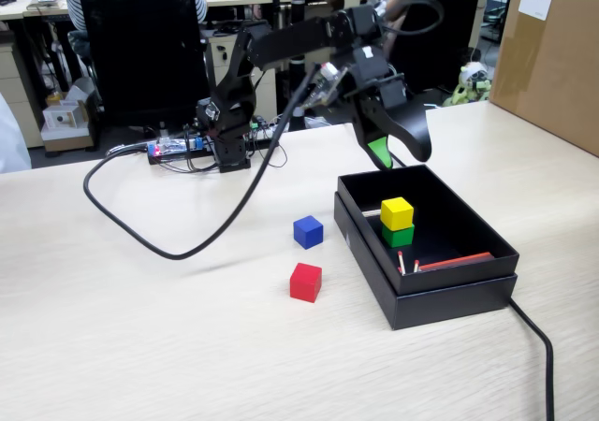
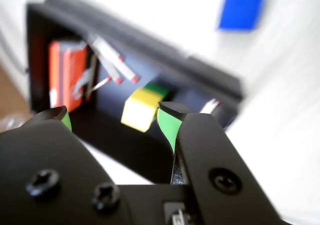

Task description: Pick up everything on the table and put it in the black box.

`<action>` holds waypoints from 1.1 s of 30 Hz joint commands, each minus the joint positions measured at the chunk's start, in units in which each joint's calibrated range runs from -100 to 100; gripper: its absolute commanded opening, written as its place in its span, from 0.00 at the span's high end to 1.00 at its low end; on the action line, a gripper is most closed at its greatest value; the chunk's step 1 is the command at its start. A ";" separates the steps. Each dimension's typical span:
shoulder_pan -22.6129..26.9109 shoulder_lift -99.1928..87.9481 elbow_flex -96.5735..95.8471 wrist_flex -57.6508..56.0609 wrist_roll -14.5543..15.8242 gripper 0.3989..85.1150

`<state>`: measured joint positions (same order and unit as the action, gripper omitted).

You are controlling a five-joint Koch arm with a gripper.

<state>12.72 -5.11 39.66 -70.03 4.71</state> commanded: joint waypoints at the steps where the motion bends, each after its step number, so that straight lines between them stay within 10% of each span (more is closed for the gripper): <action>1: -2.44 -16.63 -9.38 -0.16 -1.95 0.53; 25: -5.76 -0.57 -29.33 0.19 -3.13 0.44; 33: -5.62 5.74 -26.33 0.19 -1.95 0.57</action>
<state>7.20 1.23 9.54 -69.96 2.03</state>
